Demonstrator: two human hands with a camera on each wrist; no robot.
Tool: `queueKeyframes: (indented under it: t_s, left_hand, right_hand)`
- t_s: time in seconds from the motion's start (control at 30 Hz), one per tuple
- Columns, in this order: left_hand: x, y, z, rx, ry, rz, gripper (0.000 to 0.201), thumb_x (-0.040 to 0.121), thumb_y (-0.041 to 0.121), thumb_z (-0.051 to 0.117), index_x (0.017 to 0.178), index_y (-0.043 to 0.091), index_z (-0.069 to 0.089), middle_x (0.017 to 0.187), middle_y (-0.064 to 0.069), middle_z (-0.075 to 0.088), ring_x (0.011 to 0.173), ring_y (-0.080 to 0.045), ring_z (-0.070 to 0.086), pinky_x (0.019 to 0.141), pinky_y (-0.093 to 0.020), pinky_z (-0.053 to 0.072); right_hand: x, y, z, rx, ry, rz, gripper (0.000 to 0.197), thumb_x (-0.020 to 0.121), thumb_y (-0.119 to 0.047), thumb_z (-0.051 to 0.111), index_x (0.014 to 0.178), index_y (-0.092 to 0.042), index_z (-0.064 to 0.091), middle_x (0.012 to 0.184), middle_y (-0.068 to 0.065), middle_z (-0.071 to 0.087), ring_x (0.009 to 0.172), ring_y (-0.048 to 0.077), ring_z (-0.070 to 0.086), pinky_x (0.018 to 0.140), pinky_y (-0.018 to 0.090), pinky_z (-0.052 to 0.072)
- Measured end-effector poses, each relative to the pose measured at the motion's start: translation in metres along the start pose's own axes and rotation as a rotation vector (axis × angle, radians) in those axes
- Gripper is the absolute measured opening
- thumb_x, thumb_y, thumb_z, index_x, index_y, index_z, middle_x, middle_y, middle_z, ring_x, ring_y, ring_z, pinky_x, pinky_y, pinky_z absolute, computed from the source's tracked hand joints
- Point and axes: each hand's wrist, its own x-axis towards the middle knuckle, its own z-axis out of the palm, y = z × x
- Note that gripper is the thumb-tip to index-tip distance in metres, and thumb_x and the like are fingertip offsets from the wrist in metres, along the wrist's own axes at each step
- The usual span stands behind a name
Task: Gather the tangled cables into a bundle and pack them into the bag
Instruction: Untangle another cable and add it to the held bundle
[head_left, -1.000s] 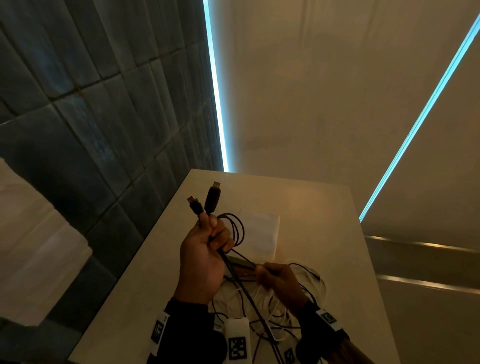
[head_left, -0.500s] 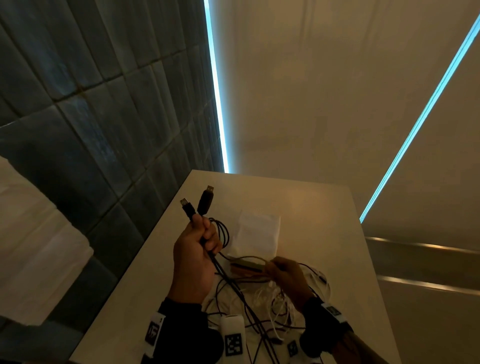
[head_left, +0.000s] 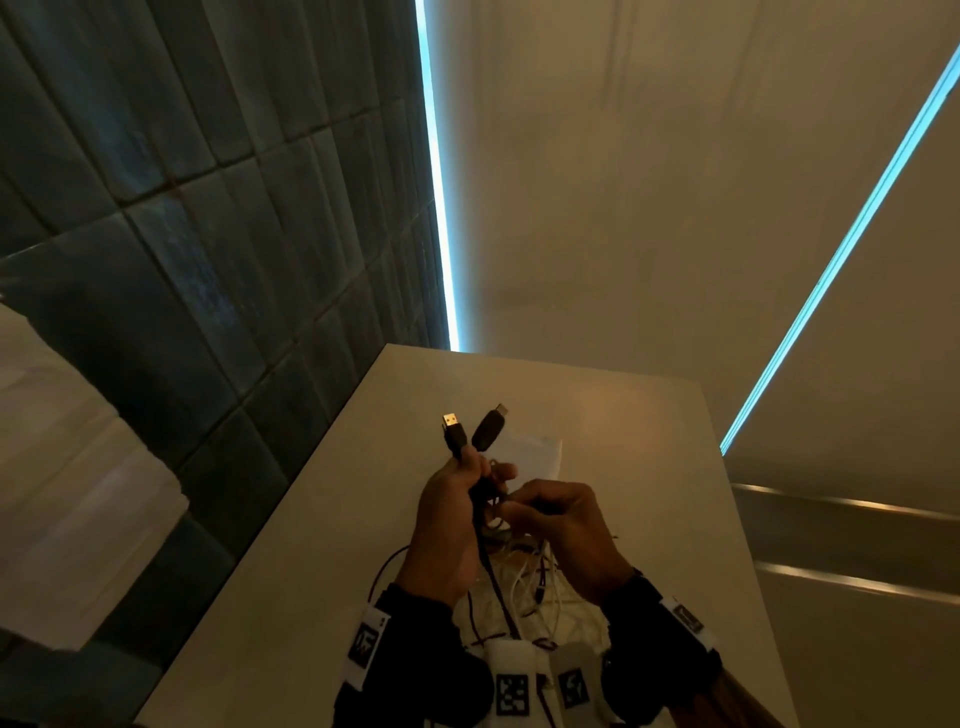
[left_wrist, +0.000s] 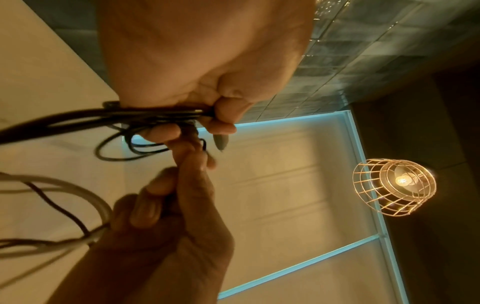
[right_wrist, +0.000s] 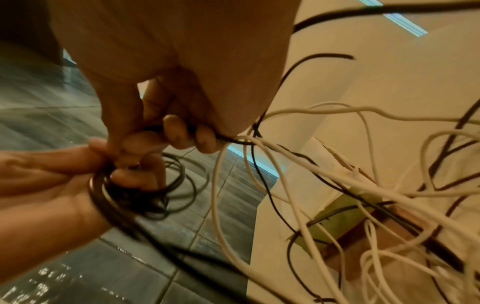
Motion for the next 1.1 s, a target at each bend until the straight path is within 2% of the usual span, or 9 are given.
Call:
queueKeyframes:
  t_s: [0.1, 0.2, 0.3, 0.43, 0.6, 0.77, 0.9, 1.0, 1.1]
  left_hand:
    - [-0.001, 0.0, 0.001, -0.15, 0.005, 0.043, 0.039, 0.102, 0.029, 0.038, 0.069, 0.01, 0.048, 0.06, -0.002, 0.042, 0.064, -0.02, 0.05, 0.067, -0.033, 0.041]
    - [-0.001, 0.005, -0.003, -0.314, -0.04, 0.079, 0.035, 0.103, 0.027, 0.037, 0.073, 0.012, 0.047, 0.056, 0.003, 0.031, 0.052, -0.014, 0.04, 0.061, -0.031, 0.041]
    - [0.001, 0.011, -0.012, -0.353, -0.068, 0.131, 0.036, 0.103, 0.025, 0.034, 0.071, 0.013, 0.044, 0.055, 0.006, 0.028, 0.046, -0.009, 0.026, 0.047, -0.025, 0.03]
    - [-0.001, 0.016, -0.019, -0.341, -0.068, 0.185, 0.036, 0.103, 0.023, 0.032, 0.071, 0.013, 0.044, 0.053, 0.007, 0.028, 0.044, -0.008, 0.023, 0.044, -0.023, 0.025]
    - [-0.003, 0.025, -0.029, -0.328, -0.032, 0.236, 0.035, 0.103, 0.024, 0.034, 0.07, 0.014, 0.044, 0.052, 0.007, 0.029, 0.042, -0.006, 0.024, 0.041, -0.021, 0.023]
    - [-0.006, 0.027, -0.038, -0.303, 0.015, 0.26, 0.034, 0.103, 0.024, 0.034, 0.072, 0.014, 0.045, 0.054, 0.008, 0.03, 0.043, -0.005, 0.024, 0.041, -0.02, 0.023]
    - [-0.008, 0.027, -0.043, -0.252, 0.029, 0.25, 0.034, 0.103, 0.025, 0.034, 0.072, 0.013, 0.044, 0.052, 0.008, 0.033, 0.042, -0.005, 0.025, 0.04, -0.02, 0.024]
    - [-0.006, 0.018, -0.041, -0.144, 0.049, 0.158, 0.034, 0.103, 0.024, 0.035, 0.073, 0.012, 0.045, 0.053, 0.006, 0.036, 0.042, -0.006, 0.029, 0.04, -0.021, 0.025]
    - [-0.004, 0.003, -0.037, -0.074, 0.099, 0.083, 0.035, 0.104, 0.024, 0.034, 0.073, 0.011, 0.044, 0.06, -0.002, 0.042, 0.047, -0.013, 0.036, 0.042, -0.023, 0.028]
  right_hand:
    - [-0.002, 0.007, 0.001, 0.005, -0.046, 0.038, 0.013, 0.084, 0.006, 0.062, 0.075, 0.0, 0.069, 0.06, -0.003, 0.068, 0.057, 0.006, 0.063, 0.057, 0.016, 0.049]
    - [-0.007, 0.026, -0.004, -0.049, -0.026, 0.015, 0.027, 0.088, -0.018, 0.066, 0.066, -0.002, 0.066, 0.059, 0.002, 0.061, 0.057, 0.013, 0.055, 0.06, 0.024, 0.044]
    - [-0.011, 0.05, -0.016, -0.073, 0.013, 0.036, 0.042, 0.084, -0.037, 0.066, 0.061, -0.001, 0.063, 0.058, 0.011, 0.051, 0.057, 0.018, 0.048, 0.059, 0.029, 0.04]
    - [-0.013, 0.072, -0.029, -0.118, 0.019, 0.048, 0.048, 0.084, -0.038, 0.065, 0.064, 0.006, 0.062, 0.057, 0.011, 0.051, 0.056, 0.016, 0.046, 0.057, 0.024, 0.038]
    - [-0.025, 0.108, -0.041, -0.231, 0.046, 0.11, 0.046, 0.081, -0.047, 0.061, 0.064, -0.006, 0.069, 0.051, -0.006, 0.05, 0.052, 0.009, 0.044, 0.054, 0.021, 0.036]
    - [-0.037, 0.143, -0.044, -0.452, 0.03, 0.201, 0.036, 0.093, -0.026, 0.06, 0.057, -0.019, 0.063, 0.052, -0.005, 0.049, 0.051, 0.004, 0.045, 0.055, 0.024, 0.036]
    - [-0.031, 0.159, -0.048, -0.602, 0.069, 0.22, 0.038, 0.09, -0.014, 0.062, 0.055, -0.03, 0.06, 0.047, -0.01, 0.051, 0.048, 0.003, 0.048, 0.052, 0.024, 0.033]
    - [-0.015, 0.139, -0.043, -0.556, 0.181, 0.183, 0.028, 0.086, -0.019, 0.064, 0.058, -0.021, 0.061, 0.054, -0.006, 0.056, 0.052, 0.001, 0.048, 0.055, 0.026, 0.035]
    - [0.003, 0.086, -0.026, -0.317, 0.274, 0.114, 0.015, 0.087, -0.012, 0.066, 0.073, -0.007, 0.068, 0.063, 0.007, 0.062, 0.057, 0.007, 0.051, 0.055, 0.022, 0.041]
